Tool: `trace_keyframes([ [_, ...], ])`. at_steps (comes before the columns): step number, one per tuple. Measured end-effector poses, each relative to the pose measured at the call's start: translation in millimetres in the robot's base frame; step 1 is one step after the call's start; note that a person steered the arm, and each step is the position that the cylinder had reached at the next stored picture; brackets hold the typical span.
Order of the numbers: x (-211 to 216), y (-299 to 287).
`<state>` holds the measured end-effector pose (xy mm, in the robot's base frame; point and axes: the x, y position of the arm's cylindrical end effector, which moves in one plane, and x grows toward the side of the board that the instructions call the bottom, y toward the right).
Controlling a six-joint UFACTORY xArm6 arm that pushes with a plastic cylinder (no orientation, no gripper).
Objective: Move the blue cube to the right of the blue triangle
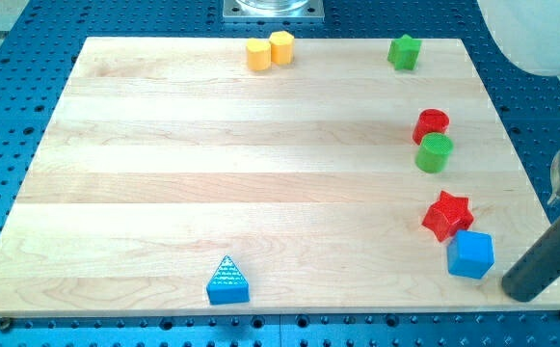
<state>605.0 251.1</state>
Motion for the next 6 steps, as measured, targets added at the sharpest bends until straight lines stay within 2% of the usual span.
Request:
trace_keyframes([
  [1,-20.8,14.8],
  [3,-20.7,-136.7],
  [4,-46.3,-142.9],
  [5,-54.2,-195.3],
  [6,-30.9,-215.2],
])
